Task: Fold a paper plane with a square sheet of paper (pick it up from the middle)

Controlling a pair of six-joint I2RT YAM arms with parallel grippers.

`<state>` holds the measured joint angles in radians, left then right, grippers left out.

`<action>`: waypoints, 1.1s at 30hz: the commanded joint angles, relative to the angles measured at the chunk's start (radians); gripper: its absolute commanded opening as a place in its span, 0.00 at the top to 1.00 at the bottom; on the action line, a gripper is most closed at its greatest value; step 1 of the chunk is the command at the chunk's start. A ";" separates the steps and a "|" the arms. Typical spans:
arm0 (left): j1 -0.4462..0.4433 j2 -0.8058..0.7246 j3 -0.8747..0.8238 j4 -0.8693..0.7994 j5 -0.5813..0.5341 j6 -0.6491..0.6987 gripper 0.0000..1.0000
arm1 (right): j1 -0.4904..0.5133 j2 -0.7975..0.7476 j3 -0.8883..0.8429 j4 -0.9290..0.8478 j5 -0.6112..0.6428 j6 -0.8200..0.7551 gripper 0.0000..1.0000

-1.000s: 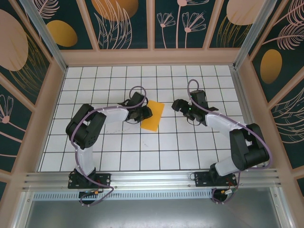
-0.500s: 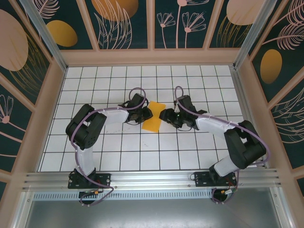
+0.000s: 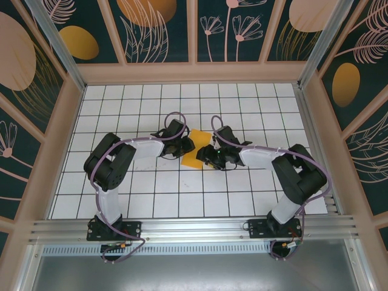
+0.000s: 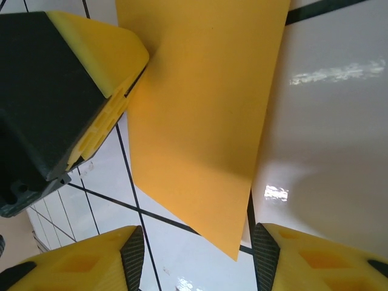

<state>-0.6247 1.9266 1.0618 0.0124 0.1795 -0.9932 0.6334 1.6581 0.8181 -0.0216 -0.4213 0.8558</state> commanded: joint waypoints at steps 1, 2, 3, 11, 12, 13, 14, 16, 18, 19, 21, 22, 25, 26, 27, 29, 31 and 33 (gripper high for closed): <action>-0.001 -0.003 -0.021 -0.035 0.000 -0.007 0.76 | 0.011 0.028 0.030 0.022 -0.018 0.018 0.47; 0.000 -0.002 -0.020 -0.035 0.000 -0.007 0.76 | 0.016 0.032 0.029 0.022 -0.014 0.019 0.47; 0.000 -0.002 -0.020 -0.035 -0.001 -0.007 0.76 | 0.019 0.034 0.031 0.022 -0.008 0.020 0.47; -0.001 -0.001 -0.020 -0.037 -0.003 -0.004 0.76 | 0.031 0.057 0.036 0.016 0.005 0.025 0.47; -0.001 0.000 -0.020 -0.037 -0.004 -0.004 0.76 | 0.035 0.064 0.039 0.017 -0.001 0.025 0.47; -0.001 -0.001 -0.021 -0.036 -0.005 -0.004 0.76 | 0.036 0.070 0.041 0.021 -0.011 0.028 0.47; 0.000 0.000 -0.022 -0.035 -0.005 -0.005 0.76 | 0.039 0.073 0.044 0.024 -0.015 0.029 0.47; -0.001 0.000 -0.022 -0.035 -0.005 -0.004 0.76 | 0.042 0.077 0.044 0.033 -0.025 0.032 0.47; 0.000 0.000 -0.021 -0.035 -0.003 -0.002 0.76 | 0.043 0.073 0.041 0.048 -0.036 0.036 0.48; -0.001 -0.001 -0.022 -0.035 -0.004 -0.003 0.76 | 0.044 0.072 0.040 0.050 -0.037 0.038 0.49; 0.000 -0.001 -0.021 -0.035 -0.003 -0.003 0.76 | 0.044 0.063 0.037 0.048 -0.035 0.042 0.54; -0.001 -0.004 -0.021 -0.034 -0.004 -0.002 0.76 | 0.045 0.057 0.032 0.049 -0.029 0.045 0.57; 0.000 -0.010 -0.020 -0.033 -0.004 -0.002 0.76 | 0.042 0.037 0.022 0.038 -0.012 0.053 0.66; 0.000 -0.012 -0.019 -0.032 -0.005 -0.004 0.76 | 0.041 0.033 0.017 0.040 -0.009 0.057 0.70; 0.000 -0.016 -0.018 -0.030 -0.004 -0.001 0.76 | 0.040 0.030 0.011 0.046 -0.007 0.062 0.75; 0.001 -0.026 -0.016 -0.028 -0.003 0.000 0.76 | 0.037 0.027 0.007 0.045 -0.004 0.069 0.82; 0.001 -0.037 -0.014 -0.028 -0.004 0.005 0.75 | 0.034 0.022 -0.001 0.047 -0.002 0.074 0.82; 0.002 -0.044 -0.007 -0.033 -0.007 0.010 0.75 | 0.032 0.014 -0.011 0.062 -0.005 0.080 0.81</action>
<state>-0.6247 1.9175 1.0618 0.0074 0.1787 -0.9928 0.6693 1.7184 0.8288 0.0151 -0.4355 0.9161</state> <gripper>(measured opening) 0.250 0.188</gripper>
